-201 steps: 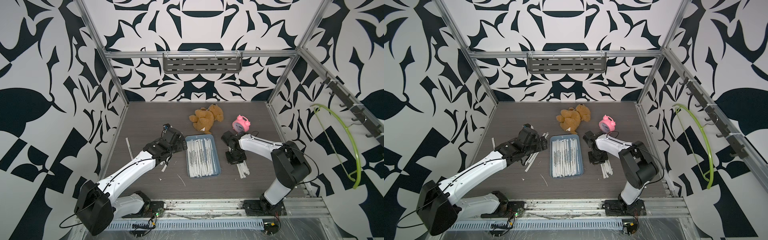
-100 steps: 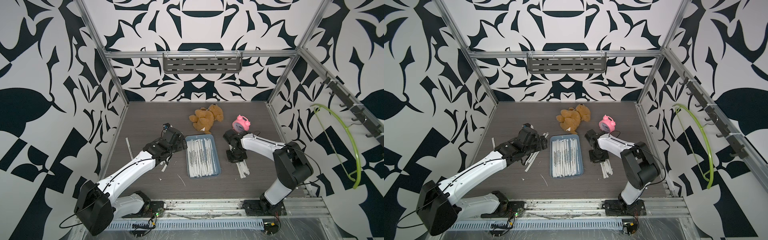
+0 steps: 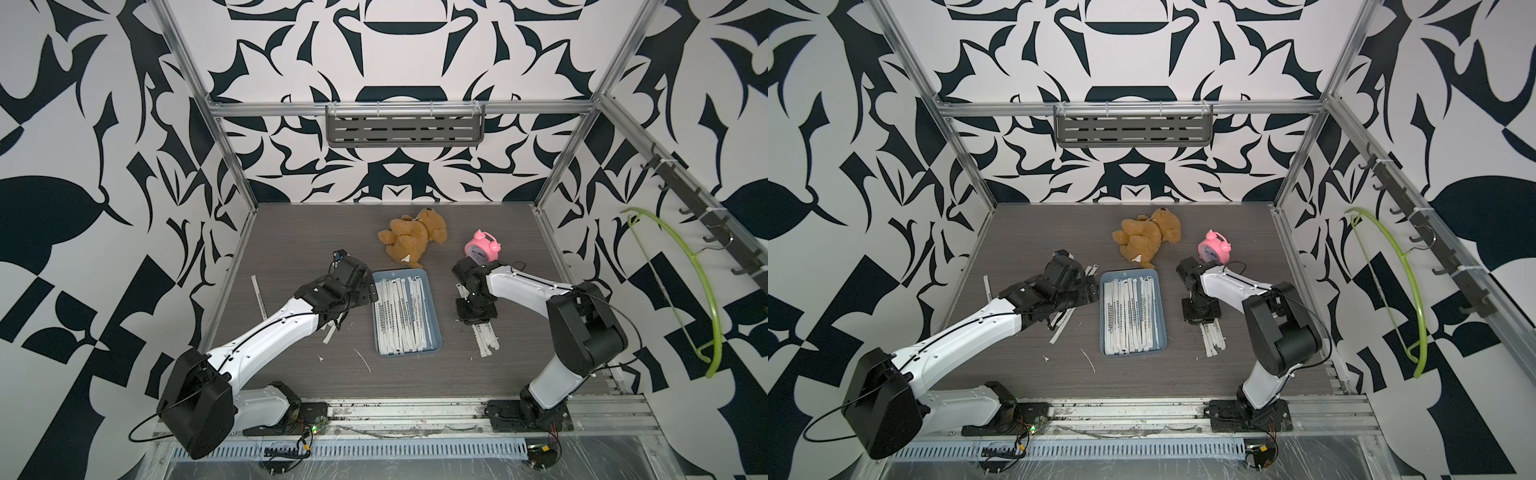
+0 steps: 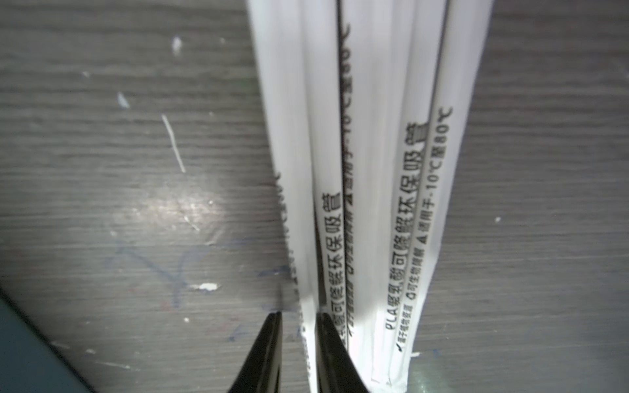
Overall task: Put the straws into the storage box
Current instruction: Pick up the straw from the center of the board, then place the straw in the storage box.
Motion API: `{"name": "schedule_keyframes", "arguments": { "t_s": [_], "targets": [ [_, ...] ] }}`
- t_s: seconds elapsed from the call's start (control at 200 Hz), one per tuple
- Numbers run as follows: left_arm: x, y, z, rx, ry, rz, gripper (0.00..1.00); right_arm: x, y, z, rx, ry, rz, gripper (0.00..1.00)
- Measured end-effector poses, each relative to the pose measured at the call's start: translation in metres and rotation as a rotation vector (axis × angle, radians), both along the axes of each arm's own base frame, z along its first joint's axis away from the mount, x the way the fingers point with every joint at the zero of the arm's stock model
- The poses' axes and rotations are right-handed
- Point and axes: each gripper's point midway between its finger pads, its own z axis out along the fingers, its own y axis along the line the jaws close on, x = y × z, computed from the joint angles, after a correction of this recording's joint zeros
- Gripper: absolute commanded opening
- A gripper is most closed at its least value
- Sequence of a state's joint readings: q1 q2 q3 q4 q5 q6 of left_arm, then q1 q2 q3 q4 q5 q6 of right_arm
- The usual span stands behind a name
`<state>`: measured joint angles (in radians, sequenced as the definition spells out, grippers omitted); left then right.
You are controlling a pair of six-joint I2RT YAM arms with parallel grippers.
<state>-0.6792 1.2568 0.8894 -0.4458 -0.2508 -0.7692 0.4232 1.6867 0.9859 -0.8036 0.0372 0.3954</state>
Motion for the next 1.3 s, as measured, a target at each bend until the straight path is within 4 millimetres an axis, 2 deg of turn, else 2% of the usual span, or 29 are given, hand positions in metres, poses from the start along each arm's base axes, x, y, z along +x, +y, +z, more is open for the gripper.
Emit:
{"name": "schedule_keyframes", "arguments": {
  "t_s": [0.23, 0.39, 0.52, 0.68, 0.75, 0.82, 0.92, 1.015, 1.085, 1.15, 1.215, 1.299],
  "targets": [
    [0.000, -0.001, 0.001, -0.005, 0.000, -0.001, 0.88, 0.000, 0.001, -0.004, 0.003, 0.005, 0.004, 0.09],
    [0.000, -0.001, 0.001, -0.006, 0.000, -0.001, 0.88, -0.001, 0.003, -0.001, 0.013, 0.001, 0.003, 0.05],
    [0.000, -0.001, 0.001, -0.008, 0.001, 0.001, 0.88, -0.002, 0.008, 0.009, 0.039, -0.019, -0.002, 0.04],
    [0.000, -0.001, 0.001, -0.009, 0.003, 0.004, 0.87, -0.009, 0.024, 0.034, 0.085, -0.058, -0.003, 0.04],
    [0.000, -0.001, -0.001, -0.004, 0.007, 0.005, 0.87, -0.011, 0.039, 0.051, 0.099, -0.093, 0.009, 0.03],
    [0.000, 0.001, -0.007, 0.020, 0.022, 0.011, 0.87, -0.012, 0.066, 0.073, 0.126, -0.152, 0.032, 0.04],
    [-0.002, 0.008, -0.022, 0.083, 0.063, 0.014, 0.87, -0.013, 0.120, 0.106, 0.187, -0.248, 0.079, 0.03],
    [-0.005, 0.016, -0.029, 0.119, 0.089, 0.024, 0.87, -0.009, 0.169, 0.120, 0.241, -0.299, 0.101, 0.03],
    [-0.005, 0.022, -0.028, 0.122, 0.096, 0.037, 0.88, -0.003, 0.196, 0.115, 0.253, -0.307, 0.106, 0.03],
    [-0.003, 0.030, -0.026, 0.114, 0.096, 0.060, 0.88, 0.006, 0.214, 0.102, 0.241, -0.299, 0.107, 0.02],
    [-0.002, 0.042, -0.022, 0.096, 0.090, 0.090, 0.89, 0.011, 0.228, 0.082, 0.221, -0.284, 0.108, 0.02],
    [-0.001, 0.057, -0.018, 0.089, 0.083, 0.126, 0.92, 0.011, 0.236, 0.052, 0.175, -0.247, 0.117, 0.02]
  ]
}}
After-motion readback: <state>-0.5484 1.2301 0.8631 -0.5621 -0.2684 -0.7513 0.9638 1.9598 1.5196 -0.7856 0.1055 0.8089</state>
